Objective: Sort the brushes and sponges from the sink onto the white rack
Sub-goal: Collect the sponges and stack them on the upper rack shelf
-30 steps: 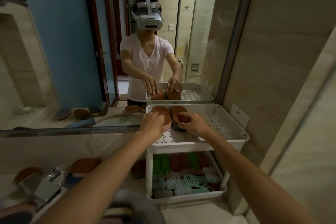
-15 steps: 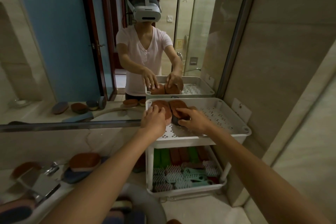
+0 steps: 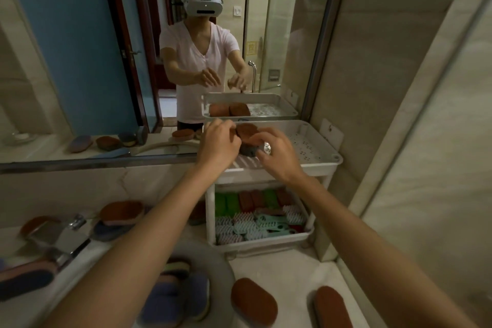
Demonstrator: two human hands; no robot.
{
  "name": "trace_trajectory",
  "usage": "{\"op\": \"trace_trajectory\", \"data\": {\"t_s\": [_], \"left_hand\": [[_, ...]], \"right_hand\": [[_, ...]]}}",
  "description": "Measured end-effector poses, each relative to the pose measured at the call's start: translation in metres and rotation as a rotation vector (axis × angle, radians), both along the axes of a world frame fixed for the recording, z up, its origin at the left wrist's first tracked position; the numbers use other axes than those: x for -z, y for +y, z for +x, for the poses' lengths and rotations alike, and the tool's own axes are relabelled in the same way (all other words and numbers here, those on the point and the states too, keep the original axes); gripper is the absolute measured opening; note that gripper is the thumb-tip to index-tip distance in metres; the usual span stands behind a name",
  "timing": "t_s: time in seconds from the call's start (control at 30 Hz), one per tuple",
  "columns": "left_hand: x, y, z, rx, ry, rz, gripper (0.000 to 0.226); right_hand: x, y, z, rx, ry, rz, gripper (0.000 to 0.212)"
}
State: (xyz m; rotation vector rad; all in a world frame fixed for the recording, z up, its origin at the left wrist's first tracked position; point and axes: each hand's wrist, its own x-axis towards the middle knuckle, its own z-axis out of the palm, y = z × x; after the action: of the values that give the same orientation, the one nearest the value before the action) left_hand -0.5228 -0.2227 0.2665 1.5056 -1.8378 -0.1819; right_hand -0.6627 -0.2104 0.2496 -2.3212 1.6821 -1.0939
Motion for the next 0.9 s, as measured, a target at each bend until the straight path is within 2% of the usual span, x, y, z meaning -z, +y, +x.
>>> {"op": "trace_trajectory", "data": {"t_s": [0.07, 0.13, 0.23, 0.3, 0.43, 0.5, 0.57, 0.6, 0.67, 0.77, 0.9], "left_hand": [[0.006, 0.023, -0.005, -0.024, 0.059, -0.076, 0.024], [0.018, 0.050, -0.010, -0.055, 0.121, -0.115, 0.020], [0.051, 0.090, -0.016, -0.093, 0.163, -0.052, 0.017], [0.082, 0.114, -0.018, -0.132, 0.136, 0.090, 0.018], [0.147, 0.158, -0.011, -0.179, 0.010, 0.465, 0.017], [0.174, 0.180, -0.003, -0.178, -0.103, 0.650, 0.024], [0.195, 0.203, 0.004, -0.206, -0.174, 0.825, 0.015], [0.206, 0.215, 0.006, -0.242, -0.189, 0.892, 0.022], [0.223, 0.236, 0.009, -0.298, -0.223, 1.025, 0.054], [0.237, 0.257, 0.008, -0.346, -0.221, 1.128, 0.061], [0.249, 0.273, -0.003, -0.343, -0.214, 1.149, 0.061]], "right_hand": [[0.013, 0.023, -0.001, -0.051, -0.114, -0.109, 0.031], [0.035, 0.050, -0.004, -0.082, -0.223, -0.126, 0.033], [0.085, 0.090, -0.011, -0.072, -0.293, -0.009, 0.036], [0.127, 0.113, -0.017, -0.047, -0.283, 0.160, 0.033], [0.198, 0.153, -0.029, -0.048, -0.108, 0.539, 0.026], [0.221, 0.171, -0.029, -0.082, -0.021, 0.656, 0.029], [0.237, 0.188, -0.024, -0.161, 0.055, 0.740, 0.034], [0.244, 0.196, -0.020, -0.204, 0.085, 0.777, 0.038], [0.252, 0.209, -0.013, -0.258, 0.156, 0.838, 0.044], [0.256, 0.220, -0.007, -0.296, 0.246, 0.896, 0.051], [0.260, 0.230, -0.008, -0.298, 0.340, 0.900, 0.063]]}}
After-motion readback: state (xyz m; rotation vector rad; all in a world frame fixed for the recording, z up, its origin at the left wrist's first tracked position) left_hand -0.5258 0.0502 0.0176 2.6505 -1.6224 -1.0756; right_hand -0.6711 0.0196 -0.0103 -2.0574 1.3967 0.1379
